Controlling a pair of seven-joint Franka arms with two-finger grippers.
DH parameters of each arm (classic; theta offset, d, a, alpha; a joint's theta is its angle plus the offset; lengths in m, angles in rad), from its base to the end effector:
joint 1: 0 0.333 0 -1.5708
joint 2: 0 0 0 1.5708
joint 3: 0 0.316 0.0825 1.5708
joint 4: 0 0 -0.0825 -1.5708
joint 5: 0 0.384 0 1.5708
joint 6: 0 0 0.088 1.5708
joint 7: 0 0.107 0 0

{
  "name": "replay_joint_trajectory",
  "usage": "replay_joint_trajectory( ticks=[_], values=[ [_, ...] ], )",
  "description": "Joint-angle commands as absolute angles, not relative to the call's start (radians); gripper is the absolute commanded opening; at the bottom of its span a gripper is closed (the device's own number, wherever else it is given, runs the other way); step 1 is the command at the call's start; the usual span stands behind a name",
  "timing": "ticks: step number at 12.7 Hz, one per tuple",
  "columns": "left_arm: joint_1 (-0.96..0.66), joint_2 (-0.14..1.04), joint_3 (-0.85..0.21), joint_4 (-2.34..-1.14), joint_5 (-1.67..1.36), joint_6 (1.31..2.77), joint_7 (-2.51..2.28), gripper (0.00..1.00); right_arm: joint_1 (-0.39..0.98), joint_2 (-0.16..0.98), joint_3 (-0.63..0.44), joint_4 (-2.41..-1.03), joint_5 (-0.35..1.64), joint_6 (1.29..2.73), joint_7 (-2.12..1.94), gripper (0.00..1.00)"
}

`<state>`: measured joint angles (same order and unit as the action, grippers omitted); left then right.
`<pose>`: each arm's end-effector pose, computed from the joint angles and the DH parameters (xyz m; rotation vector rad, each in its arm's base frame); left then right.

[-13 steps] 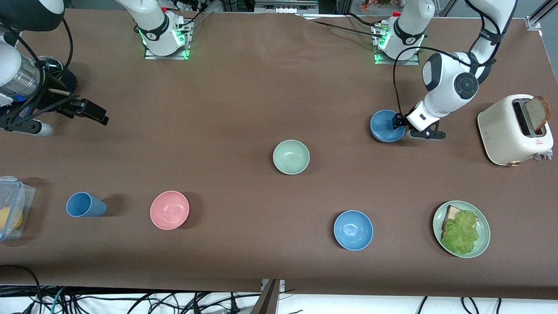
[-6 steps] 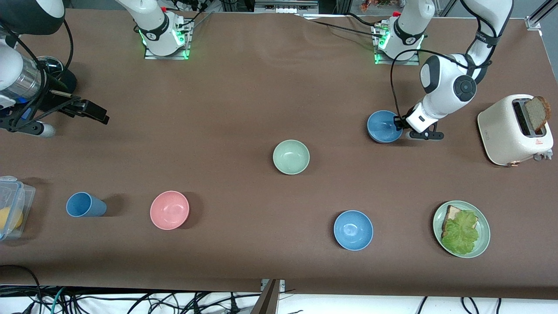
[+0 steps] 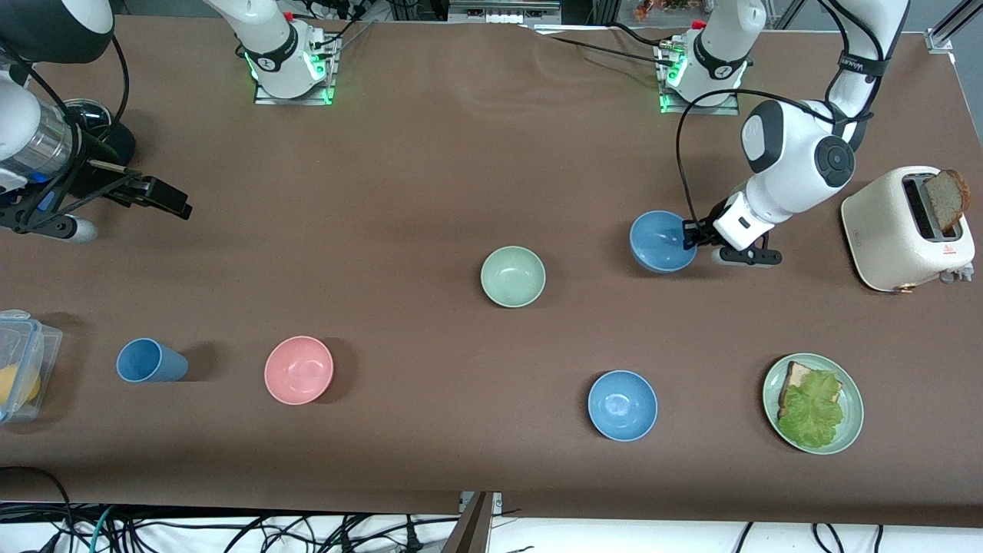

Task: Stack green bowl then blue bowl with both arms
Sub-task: 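Lift the blue bowl with the left gripper and carry it over the green bowl, then lower the blue bowl into the green bowl and open the left gripper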

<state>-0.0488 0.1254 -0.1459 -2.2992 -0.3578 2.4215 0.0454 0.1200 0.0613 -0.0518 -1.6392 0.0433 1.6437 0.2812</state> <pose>0.5136 -0.1030 0.2946 2.8890 0.0458 -0.0333 0.5732 0.0443 0.5638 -3.0923 0.3374 0.0977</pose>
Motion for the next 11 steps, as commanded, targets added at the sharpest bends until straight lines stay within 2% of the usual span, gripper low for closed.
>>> replay_joint_trajectory(
  ticks=[1,4,7,11],
  values=[
    [-0.109,0.227,-0.164,-2.090,-0.380,2.344,-0.038,0.00,0.130,0.060,-0.063,-1.621,0.058,1.651,0.285,1.00],
    [-0.248,0.337,-0.163,-1.930,-0.377,2.344,-0.200,0.00,0.130,0.061,-0.063,-1.617,0.063,1.651,0.285,1.00],
    [-0.369,0.446,-0.118,-1.803,-0.371,2.344,-0.331,0.00,0.130,0.061,-0.063,-1.617,0.063,1.651,0.285,1.00],
    [-0.475,0.532,-0.068,-1.712,-0.370,2.345,-0.419,0.00,0.129,0.061,-0.063,-1.617,0.063,1.651,0.285,1.00]
  ],
)
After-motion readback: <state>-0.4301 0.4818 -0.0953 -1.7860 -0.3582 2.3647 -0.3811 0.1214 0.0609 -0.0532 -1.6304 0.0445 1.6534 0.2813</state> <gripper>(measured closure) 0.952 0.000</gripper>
